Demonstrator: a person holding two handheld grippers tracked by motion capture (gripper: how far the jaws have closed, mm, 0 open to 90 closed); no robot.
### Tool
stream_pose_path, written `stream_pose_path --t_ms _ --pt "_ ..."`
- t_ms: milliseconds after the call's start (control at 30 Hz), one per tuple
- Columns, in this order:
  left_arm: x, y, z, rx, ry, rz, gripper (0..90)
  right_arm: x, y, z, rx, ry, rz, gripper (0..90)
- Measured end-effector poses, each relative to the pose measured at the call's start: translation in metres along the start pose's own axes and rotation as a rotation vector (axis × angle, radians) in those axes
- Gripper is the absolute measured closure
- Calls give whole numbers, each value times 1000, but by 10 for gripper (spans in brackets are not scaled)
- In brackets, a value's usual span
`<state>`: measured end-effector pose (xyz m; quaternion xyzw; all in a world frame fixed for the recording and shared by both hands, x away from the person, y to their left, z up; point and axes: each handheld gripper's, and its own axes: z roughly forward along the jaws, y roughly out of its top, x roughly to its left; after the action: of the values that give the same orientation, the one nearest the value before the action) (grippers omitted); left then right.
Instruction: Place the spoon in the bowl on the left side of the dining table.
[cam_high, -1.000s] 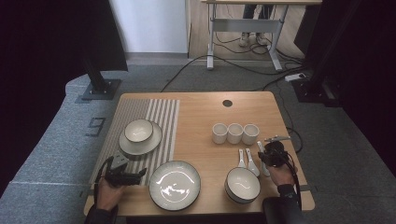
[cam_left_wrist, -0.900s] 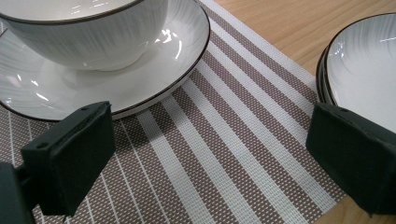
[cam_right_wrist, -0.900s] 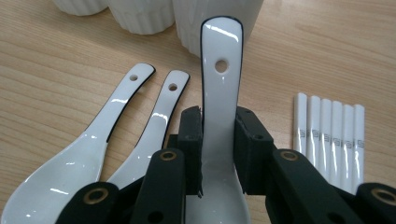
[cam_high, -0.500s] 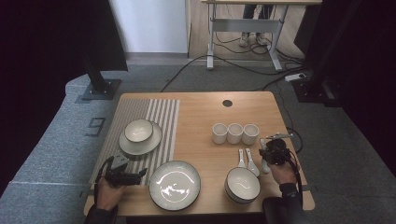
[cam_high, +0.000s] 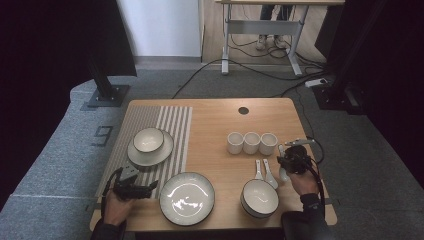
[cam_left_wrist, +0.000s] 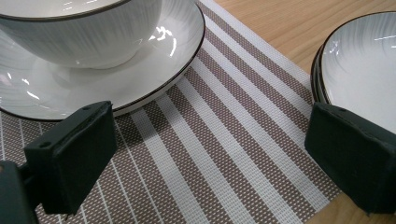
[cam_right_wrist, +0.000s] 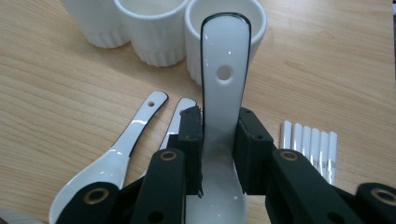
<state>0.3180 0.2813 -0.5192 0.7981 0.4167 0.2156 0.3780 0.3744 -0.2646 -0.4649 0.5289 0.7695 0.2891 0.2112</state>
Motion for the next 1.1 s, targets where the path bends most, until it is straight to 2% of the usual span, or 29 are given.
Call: stream_pose_path --t_ms 500,1100 --pt "-2 5 -1 9 -11 -10 31 10 20 -16 -31 15 -31 745" --pt "-6 19 -4 6 -50 -37 43 27 41 -28 -64 62 -64 745"
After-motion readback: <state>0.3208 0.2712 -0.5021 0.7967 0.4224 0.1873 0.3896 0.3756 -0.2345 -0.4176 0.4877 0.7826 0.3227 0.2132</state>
